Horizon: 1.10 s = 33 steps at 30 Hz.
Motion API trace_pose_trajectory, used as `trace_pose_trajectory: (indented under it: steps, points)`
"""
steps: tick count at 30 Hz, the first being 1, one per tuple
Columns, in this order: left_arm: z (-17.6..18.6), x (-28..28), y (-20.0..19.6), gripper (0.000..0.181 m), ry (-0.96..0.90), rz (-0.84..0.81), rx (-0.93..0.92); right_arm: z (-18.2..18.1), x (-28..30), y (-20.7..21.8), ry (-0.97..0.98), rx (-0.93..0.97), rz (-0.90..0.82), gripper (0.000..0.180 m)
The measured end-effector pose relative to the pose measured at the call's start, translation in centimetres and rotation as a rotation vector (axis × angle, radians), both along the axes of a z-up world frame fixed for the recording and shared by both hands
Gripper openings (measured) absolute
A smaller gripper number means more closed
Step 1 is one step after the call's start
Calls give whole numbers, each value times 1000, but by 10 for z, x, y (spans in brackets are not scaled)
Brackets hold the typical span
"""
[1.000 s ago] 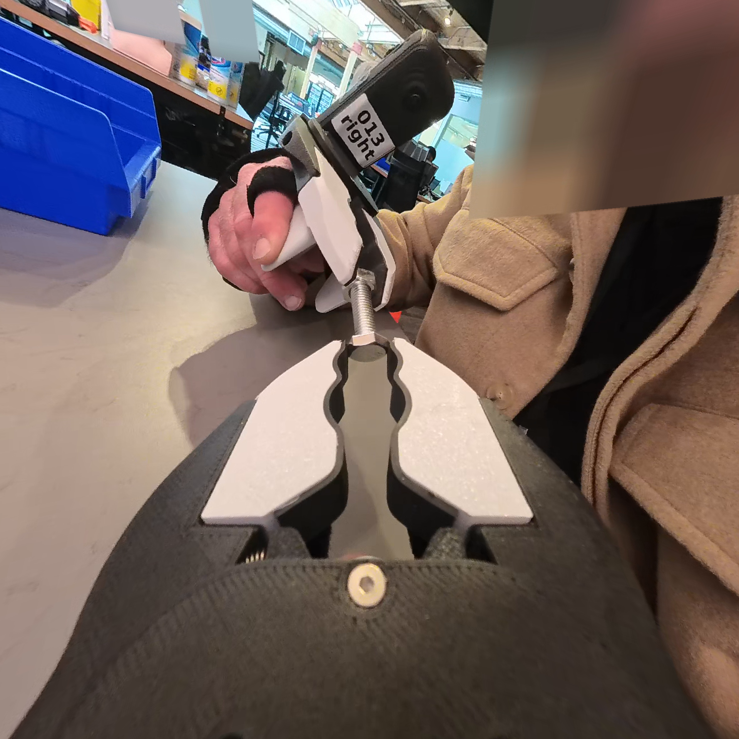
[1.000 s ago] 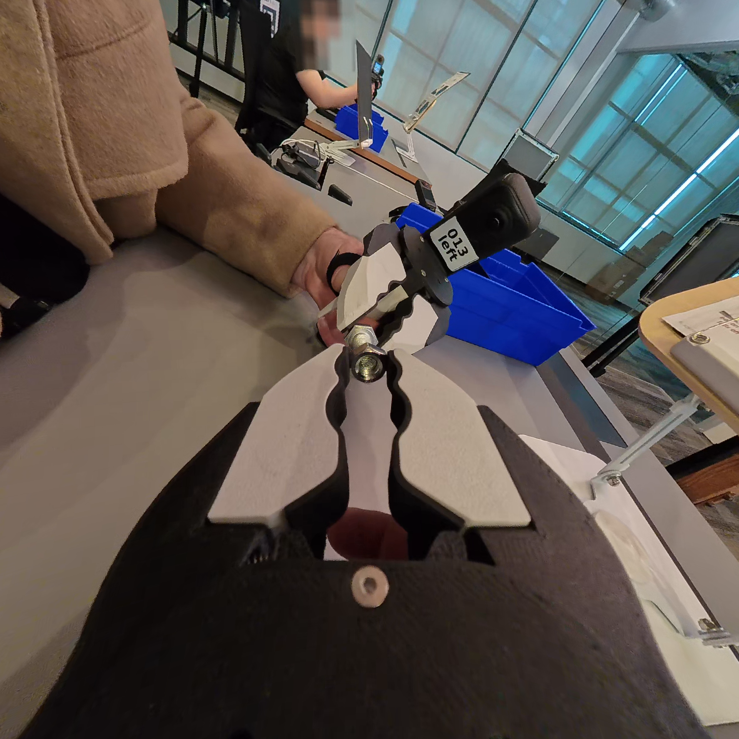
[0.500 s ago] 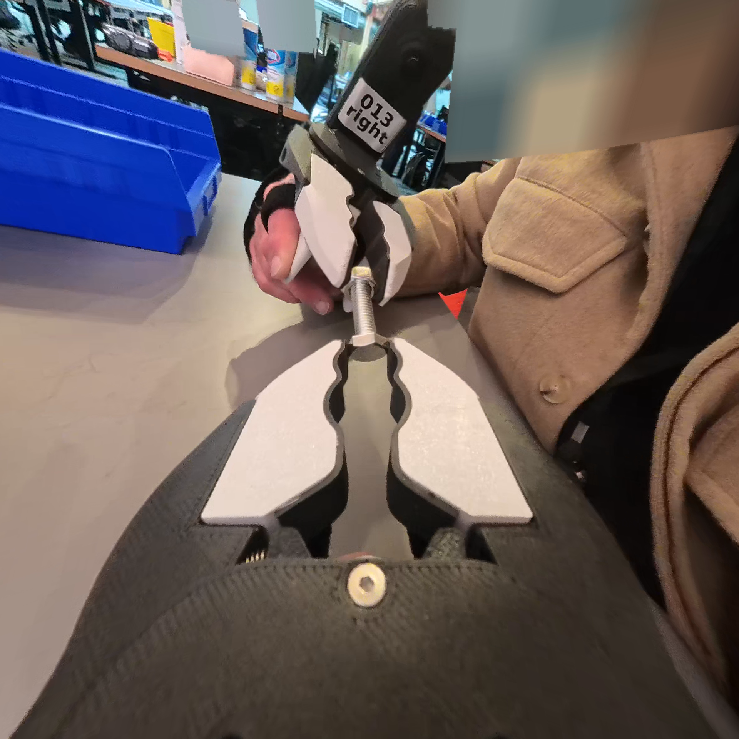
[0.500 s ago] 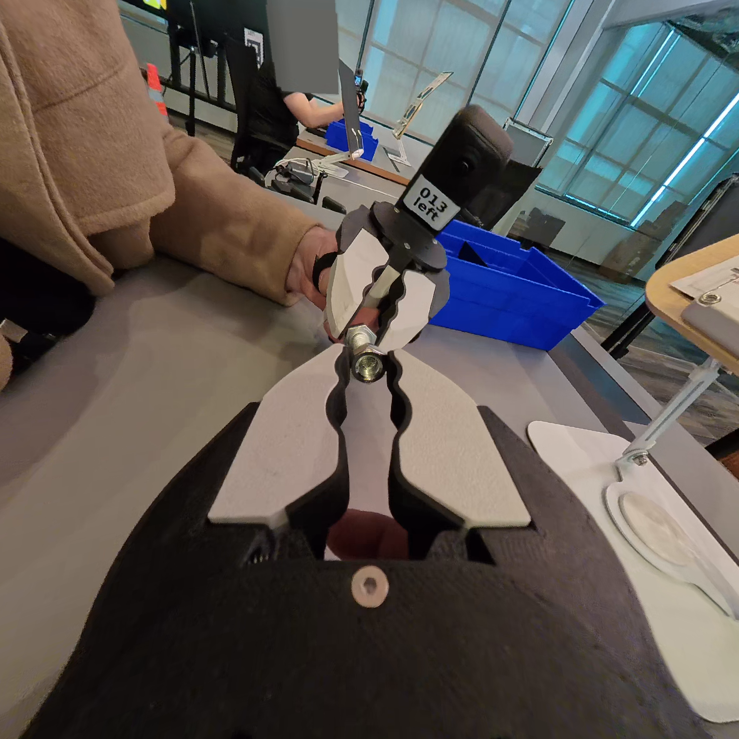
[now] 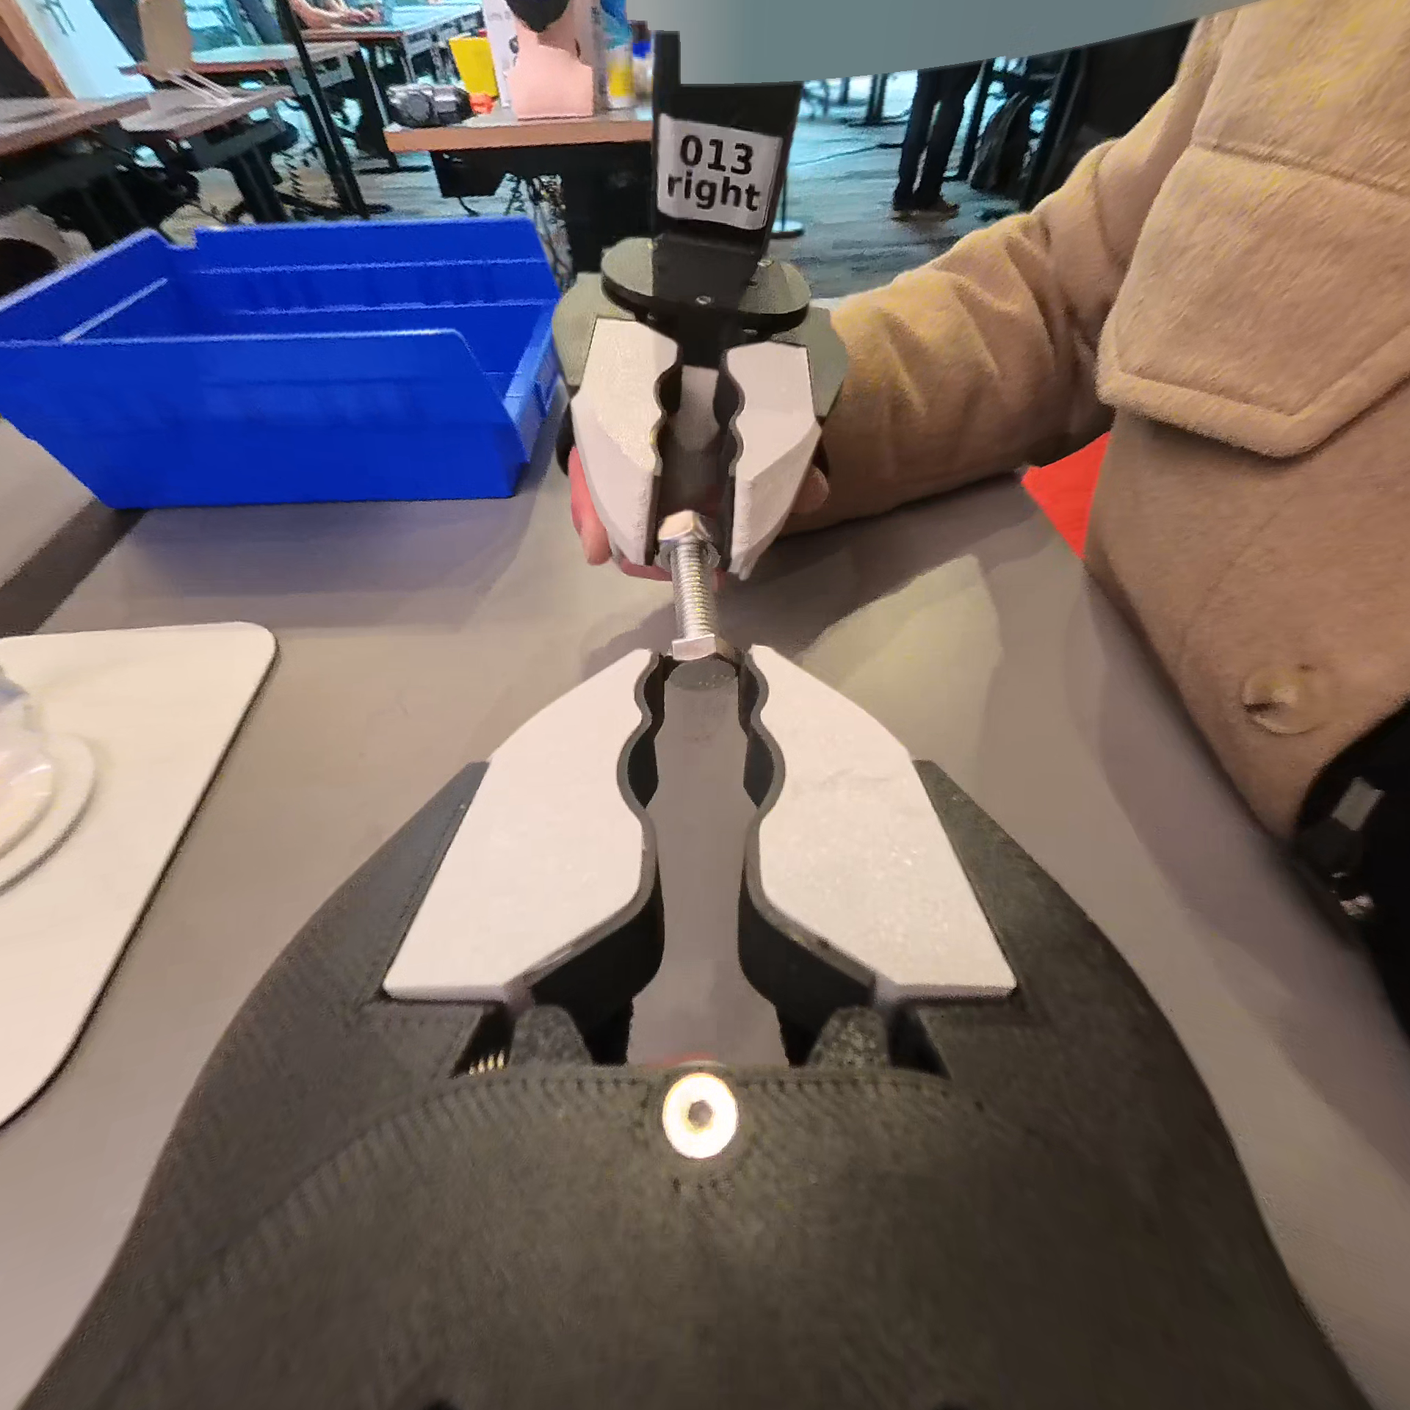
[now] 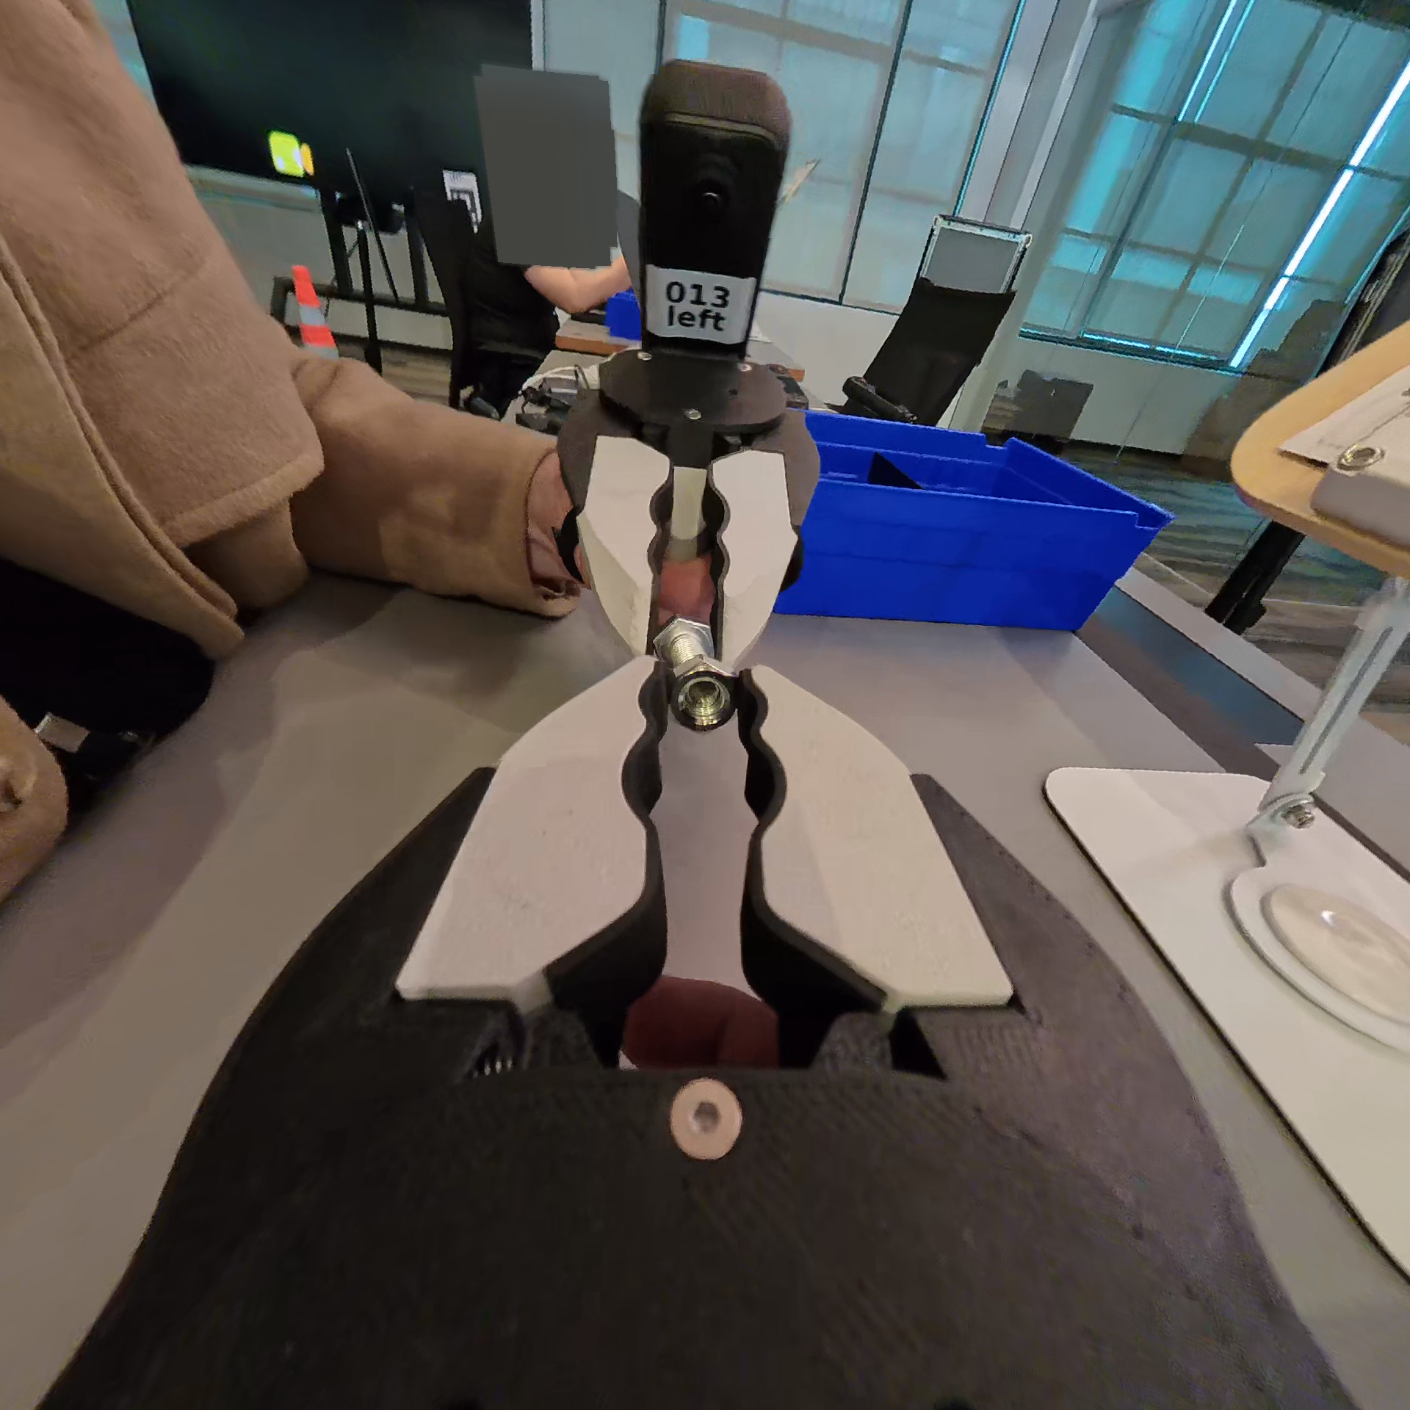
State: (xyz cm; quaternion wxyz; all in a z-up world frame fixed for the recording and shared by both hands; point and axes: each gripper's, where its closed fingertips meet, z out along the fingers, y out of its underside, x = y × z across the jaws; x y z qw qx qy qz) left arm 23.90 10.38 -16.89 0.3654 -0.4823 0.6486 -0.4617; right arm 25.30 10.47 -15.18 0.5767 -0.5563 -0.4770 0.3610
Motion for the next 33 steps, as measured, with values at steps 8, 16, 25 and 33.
trace_pose_trajectory:
  steps: [8,16,25,33]
  points:
    - [1,3,10,18,20,107,237,0,4,10,82,-139,-11,18]
    - [3,6,21,18,51,230,514,2,8,21,200,-313,-27,18]
    - [0,7,31,18,111,322,812,-4,11,31,323,-557,-19,17]
    - [-1,8,32,18,96,325,800,-4,11,31,323,-552,-16,17]
